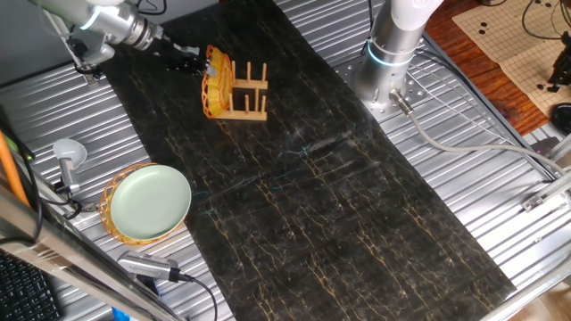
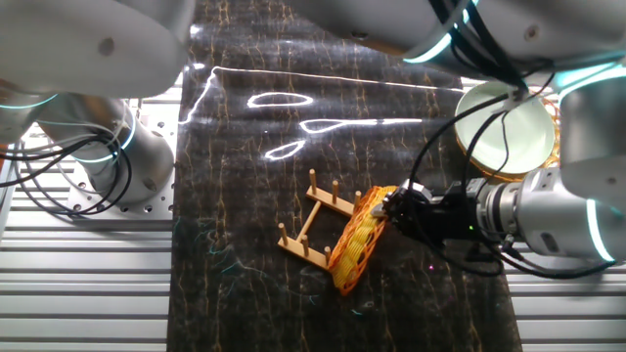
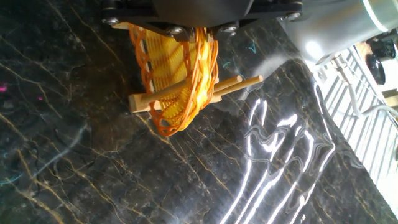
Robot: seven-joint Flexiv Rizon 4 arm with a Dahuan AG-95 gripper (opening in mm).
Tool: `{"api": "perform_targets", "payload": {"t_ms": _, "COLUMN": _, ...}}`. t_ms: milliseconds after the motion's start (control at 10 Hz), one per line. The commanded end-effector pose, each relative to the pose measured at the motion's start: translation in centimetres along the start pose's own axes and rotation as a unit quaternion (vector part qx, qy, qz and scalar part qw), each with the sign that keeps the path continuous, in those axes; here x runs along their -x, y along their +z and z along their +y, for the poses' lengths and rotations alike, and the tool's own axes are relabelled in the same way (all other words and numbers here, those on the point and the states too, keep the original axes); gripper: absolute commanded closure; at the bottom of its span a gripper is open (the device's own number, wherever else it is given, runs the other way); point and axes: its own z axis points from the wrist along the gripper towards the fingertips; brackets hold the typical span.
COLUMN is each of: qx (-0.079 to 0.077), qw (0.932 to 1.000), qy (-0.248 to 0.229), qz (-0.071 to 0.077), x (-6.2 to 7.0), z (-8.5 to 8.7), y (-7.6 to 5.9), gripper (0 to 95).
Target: Take the dish off the dish rack
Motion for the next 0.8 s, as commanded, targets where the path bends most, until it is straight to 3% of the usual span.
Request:
{"api": "perform_targets", "payload": {"t_ms": 100, "qx": 0.003, "qw": 1.0000, "qy": 0.001, "qz": 0.001, "x": 0.10, "z": -0.14, "y": -0.17, "gripper": 95.0}}
{"api": "perform_targets", "payload": {"t_ms": 500, "qx": 0.006, "qw": 1.0000, "qy": 0.001, "qz": -0.001, "x": 0.15, "z": -0.23, "y": -0.11, "gripper": 95.0}}
{"api": "perform_targets", "payload": {"t_ms": 800, "qx": -0.002, "qw": 0.9999, "qy": 0.010, "qz": -0.002, "x": 0.31, "z": -0.55, "y": 0.14, "gripper": 95.0}}
